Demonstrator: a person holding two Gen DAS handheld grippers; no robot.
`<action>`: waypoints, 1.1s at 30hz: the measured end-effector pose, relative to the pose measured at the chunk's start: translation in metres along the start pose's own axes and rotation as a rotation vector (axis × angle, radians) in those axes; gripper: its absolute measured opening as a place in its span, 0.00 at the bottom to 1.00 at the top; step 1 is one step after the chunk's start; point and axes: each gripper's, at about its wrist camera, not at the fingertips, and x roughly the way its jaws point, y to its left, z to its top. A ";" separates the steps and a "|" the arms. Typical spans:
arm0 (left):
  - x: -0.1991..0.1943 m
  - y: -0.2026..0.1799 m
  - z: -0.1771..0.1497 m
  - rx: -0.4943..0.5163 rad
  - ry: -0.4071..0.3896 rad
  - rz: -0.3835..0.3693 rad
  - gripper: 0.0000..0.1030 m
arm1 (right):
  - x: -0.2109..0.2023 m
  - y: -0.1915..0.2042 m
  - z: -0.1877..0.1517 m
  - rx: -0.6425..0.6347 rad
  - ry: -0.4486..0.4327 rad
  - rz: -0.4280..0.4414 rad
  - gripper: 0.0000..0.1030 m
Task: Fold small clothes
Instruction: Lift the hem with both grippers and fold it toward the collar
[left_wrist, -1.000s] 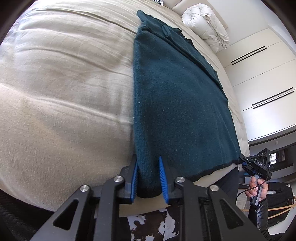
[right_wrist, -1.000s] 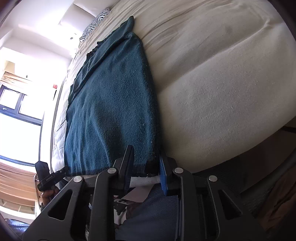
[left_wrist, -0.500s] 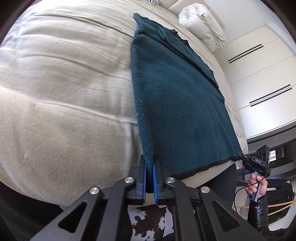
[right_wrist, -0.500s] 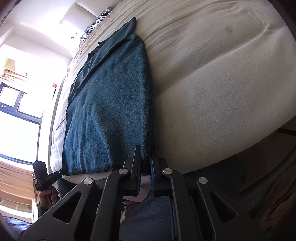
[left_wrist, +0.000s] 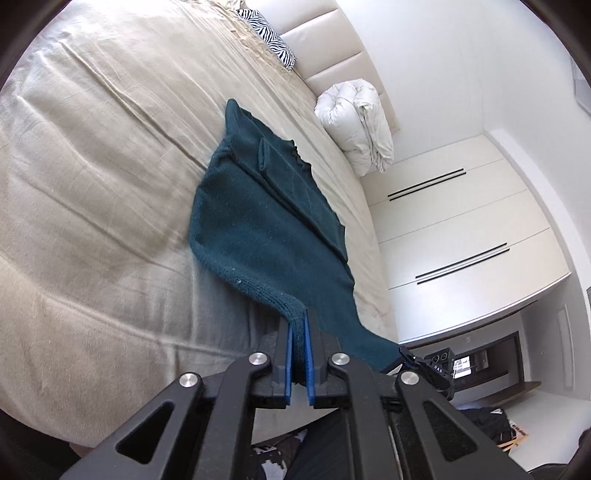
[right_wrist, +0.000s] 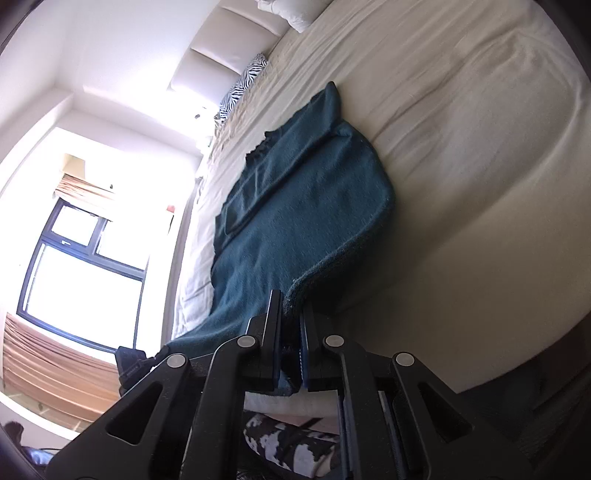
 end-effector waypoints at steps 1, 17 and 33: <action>0.000 0.000 0.006 -0.010 -0.010 -0.014 0.06 | 0.001 0.003 0.005 0.008 -0.013 0.019 0.07; 0.026 -0.011 0.094 -0.047 -0.075 -0.075 0.07 | 0.048 0.046 0.100 -0.015 -0.099 0.056 0.07; 0.103 0.014 0.220 -0.147 -0.096 -0.051 0.07 | 0.143 0.040 0.241 0.010 -0.181 -0.025 0.07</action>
